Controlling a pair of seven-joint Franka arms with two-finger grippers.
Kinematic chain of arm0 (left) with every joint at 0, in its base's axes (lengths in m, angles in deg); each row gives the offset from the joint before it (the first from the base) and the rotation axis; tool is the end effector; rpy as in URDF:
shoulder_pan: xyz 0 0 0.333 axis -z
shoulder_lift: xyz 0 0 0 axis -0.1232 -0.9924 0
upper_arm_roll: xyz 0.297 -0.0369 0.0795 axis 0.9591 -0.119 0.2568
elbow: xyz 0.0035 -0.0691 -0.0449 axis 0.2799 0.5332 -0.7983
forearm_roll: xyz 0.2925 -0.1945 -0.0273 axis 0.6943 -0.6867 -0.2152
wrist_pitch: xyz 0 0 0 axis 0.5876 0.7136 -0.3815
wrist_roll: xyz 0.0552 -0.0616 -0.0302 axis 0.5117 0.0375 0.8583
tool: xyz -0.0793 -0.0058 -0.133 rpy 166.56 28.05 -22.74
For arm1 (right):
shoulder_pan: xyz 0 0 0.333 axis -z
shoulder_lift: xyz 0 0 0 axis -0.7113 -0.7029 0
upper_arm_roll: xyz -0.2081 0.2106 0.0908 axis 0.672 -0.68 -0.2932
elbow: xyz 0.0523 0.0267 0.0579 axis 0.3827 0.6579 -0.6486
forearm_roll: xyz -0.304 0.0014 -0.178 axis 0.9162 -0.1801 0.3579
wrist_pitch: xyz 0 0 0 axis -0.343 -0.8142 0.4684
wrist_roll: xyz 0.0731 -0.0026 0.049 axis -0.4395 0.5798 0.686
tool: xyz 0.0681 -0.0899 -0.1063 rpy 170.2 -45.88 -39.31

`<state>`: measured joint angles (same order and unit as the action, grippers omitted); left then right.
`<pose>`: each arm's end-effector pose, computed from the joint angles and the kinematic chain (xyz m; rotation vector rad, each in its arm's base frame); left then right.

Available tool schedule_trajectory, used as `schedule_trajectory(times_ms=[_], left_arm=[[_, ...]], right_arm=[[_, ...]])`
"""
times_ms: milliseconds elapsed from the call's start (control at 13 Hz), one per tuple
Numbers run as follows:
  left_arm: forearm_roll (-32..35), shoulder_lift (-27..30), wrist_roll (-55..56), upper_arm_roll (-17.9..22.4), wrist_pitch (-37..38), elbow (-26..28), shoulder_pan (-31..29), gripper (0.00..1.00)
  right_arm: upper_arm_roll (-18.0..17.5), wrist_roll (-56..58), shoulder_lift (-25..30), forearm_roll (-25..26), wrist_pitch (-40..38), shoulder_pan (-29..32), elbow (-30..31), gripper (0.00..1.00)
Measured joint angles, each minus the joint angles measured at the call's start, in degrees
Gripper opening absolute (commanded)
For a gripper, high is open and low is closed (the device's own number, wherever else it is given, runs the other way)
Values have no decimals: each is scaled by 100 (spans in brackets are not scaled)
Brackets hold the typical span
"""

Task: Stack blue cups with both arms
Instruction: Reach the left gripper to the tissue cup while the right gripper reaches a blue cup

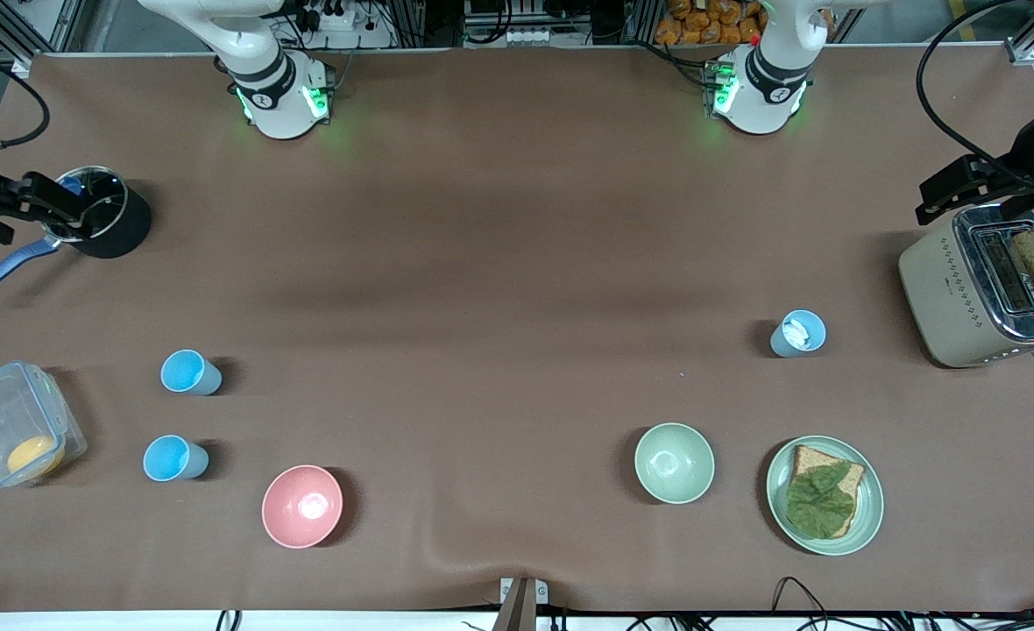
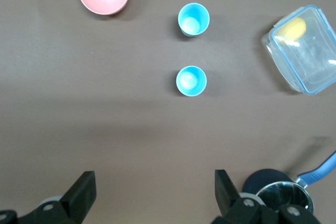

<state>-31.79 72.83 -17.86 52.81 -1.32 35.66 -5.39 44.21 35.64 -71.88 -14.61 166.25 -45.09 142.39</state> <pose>0.5105 -0.0402 0.5996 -3.1402 -0.0560 0.0310 0.5101 -0.0136 0.5692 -3.1281 -0.0869 -0.0231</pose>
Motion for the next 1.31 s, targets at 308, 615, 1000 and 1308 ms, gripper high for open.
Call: schedule_trajectory(times_ms=[308,615,1000,1308], left_arm=[[0,0,0,41,5,-8,-1,100],[0,-60,-60,77,-106,239,8,100],[0,-233,-71,99,-1781,1836,-78,100],[0,-315,-328,120,-3726,3461,-269,100]], right_arm=[[63,-21,-213,-3,51,-17,118,100],[67,-21,-278,-4,51,-17,165,100],[95,-42,-483,-4,51,42,227,100],[166,-40,-1436,27,497,598,98,100]])
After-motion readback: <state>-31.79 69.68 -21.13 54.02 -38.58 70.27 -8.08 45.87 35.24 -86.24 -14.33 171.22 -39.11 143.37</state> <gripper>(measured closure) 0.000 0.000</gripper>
